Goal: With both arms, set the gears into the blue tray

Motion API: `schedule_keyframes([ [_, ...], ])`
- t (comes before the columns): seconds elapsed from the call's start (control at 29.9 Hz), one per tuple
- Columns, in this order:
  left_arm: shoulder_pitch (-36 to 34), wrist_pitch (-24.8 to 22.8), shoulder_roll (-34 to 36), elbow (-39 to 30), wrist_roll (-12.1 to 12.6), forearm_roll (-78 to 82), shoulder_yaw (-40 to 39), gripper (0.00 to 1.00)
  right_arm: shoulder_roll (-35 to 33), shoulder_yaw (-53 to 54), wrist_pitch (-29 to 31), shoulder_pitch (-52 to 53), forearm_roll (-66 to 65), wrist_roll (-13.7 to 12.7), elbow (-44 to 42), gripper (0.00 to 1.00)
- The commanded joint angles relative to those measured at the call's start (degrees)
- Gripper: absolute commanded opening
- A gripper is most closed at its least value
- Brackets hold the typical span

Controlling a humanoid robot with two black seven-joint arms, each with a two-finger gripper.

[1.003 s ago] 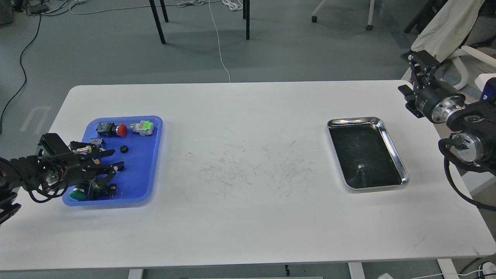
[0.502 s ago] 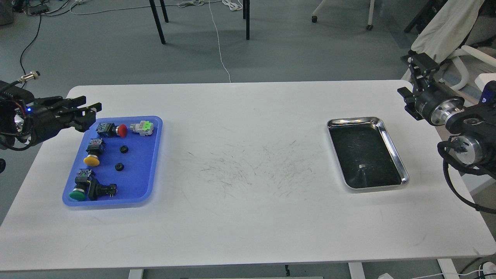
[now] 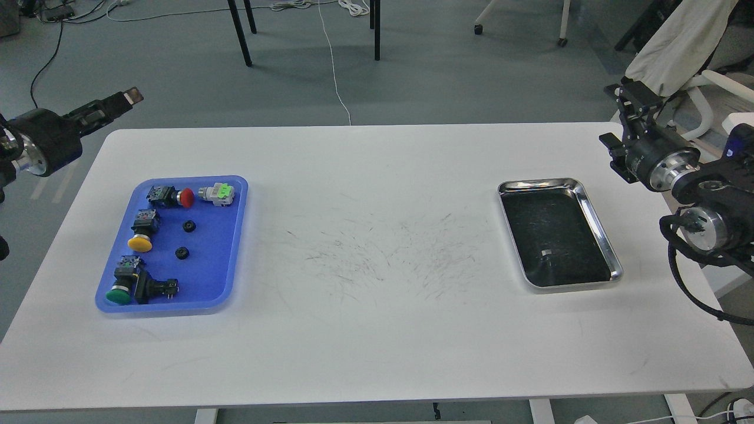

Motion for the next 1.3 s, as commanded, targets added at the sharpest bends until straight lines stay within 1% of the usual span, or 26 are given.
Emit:
schedule_keyframes([
  [0.0,-1.35,-1.18,-0.17,0.09,-0.02,-10.69,-0.51,0.51,0.0,0.18,-0.11,0.0,0.0,-0.06,0.09,0.97],
  [0.07,-2.32,-1.18,-0.52,0.09,-0.02,-15.34,-1.39,0.52,-0.09,0.27,-0.46,0.0,0.09,0.03,0.18,0.97],
  [0.17,-2.5,-1.18,-1.75,0.18,-0.02,-24.04,-2.36,0.57,-0.09,1.23,-1.42,0.0,0.09,-0.06,0.53,0.97],
  [0.3,-2.06,-0.56,-2.28,1.06,-0.02,-38.27,-3.32,0.74,0.0,1.58,-1.86,0.0,0.17,0.03,0.62,0.97],
  [0.33,-1.89,-0.91,-2.54,0.97,-0.02,-40.91,-3.32,0.77,0.0,1.58,-1.95,0.0,0.18,-0.06,0.71,0.97],
  [0.43,-0.74,-1.53,-3.07,0.27,-0.02,-47.17,-3.76,0.78,0.0,1.58,-2.56,-0.18,0.18,-0.06,1.76,0.97],
  [0.64,1.01,-6.71,-4.47,-0.52,-0.02,-50.69,-8.59,0.79,-0.35,2.46,-2.66,-0.18,0.26,-0.06,2.11,0.97],
  [0.74,4.0,-6.98,-5.62,-0.79,-0.02,-51.14,-10.35,0.79,-0.52,3.6,-2.74,-0.18,0.35,0.03,2.11,0.97],
  [0.8,4.62,-6.37,-5.71,-2.28,-0.02,-51.31,-10.62,0.79,-0.53,4.74,-3.09,-0.18,0.61,0.03,2.11,0.97],
  [0.84,4.88,-6.89,-5.62,-2.98,-0.02,-51.31,-10.01,0.85,-0.53,5.44,-3.18,-0.35,0.62,0.03,2.11,0.97],
  [0.87,5.15,-6.81,-5.62,-3.33,-0.02,-51.31,-9.57,0.96,-0.53,6.15,-3.27,-0.7,0.62,0.03,2.11,0.97],
  [0.9,5.67,-6.72,-5.62,-3.34,-0.02,-51.31,-9.48,0.98,-0.44,6.76,-3.27,-0.97,0.7,0.03,2.03,0.97],
  [1.0,7.6,-7.33,-5.53,-3.16,-0.02,-51.4,-9.48,0.98,-0.26,8.61,-3.36,-1.84,0.7,0.03,2.03,0.97],
  [1.1,8.13,-8.74,-3.52,-6.31,-0.02,-51.66,-9.65,0.98,-0.09,9.23,-3.62,-2.11,0.79,0.03,2.03,0.97],
  [1.2,7.7,-8.83,-2.28,-4.49,-0.02,-52.19,-10.09,0.98,0.0,9.23,-4.24,-2.2,0.88,0.03,2.03,0.97],
  [1.27,7.17,-8.56,-1.76,-4.74,-0.02,-53.32,-11.4,0.98,0.0,9.32,-4.32,-2.2,0.97,0.03,2.03,0.97],
])
